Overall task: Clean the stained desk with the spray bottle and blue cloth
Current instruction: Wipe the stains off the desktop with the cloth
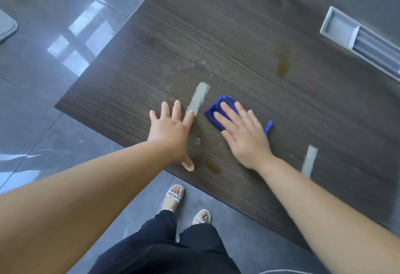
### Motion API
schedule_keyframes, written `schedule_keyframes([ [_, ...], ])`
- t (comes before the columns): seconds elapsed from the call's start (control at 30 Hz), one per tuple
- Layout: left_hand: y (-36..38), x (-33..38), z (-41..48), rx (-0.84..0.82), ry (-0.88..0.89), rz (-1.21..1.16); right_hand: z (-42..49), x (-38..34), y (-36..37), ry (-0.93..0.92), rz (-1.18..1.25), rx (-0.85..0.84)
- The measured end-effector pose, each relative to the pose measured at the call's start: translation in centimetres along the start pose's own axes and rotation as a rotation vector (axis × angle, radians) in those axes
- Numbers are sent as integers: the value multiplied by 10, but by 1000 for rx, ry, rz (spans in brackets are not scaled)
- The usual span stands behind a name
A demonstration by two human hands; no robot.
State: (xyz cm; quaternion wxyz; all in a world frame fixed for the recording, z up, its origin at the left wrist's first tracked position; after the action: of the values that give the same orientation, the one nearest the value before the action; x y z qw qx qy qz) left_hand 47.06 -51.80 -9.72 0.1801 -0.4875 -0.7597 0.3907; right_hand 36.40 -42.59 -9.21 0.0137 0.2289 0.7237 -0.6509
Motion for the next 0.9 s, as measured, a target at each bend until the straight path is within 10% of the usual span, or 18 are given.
schedule_keyframes([
  [0.23,0,-3,0,2,-8,-8,94,65,-35,525,5,172],
  [0.5,-1,-2,0,20,-8,-43,-24,-12,6,-54,-96,56],
  [0.73,-9,-10,-10,106,21,-239,-4,31,-9,565,0,199],
  [0.9,-15,-44,-24,233,-3,-515,-19,-55,25,16,-62,40],
])
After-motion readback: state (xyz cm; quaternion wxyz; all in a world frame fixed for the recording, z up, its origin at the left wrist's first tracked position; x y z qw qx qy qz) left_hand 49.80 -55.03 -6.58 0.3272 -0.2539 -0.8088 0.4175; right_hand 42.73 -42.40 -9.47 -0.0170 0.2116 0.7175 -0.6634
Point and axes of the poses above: each hand's wrist, its own z-axis towards the middle knuckle, its own y-axis out of the palm, x = y × z, the point moved 10 cm from there along z, towards the middle knuckle, and after that the axes turned 7 degrees about z, right-handed, at the moved point
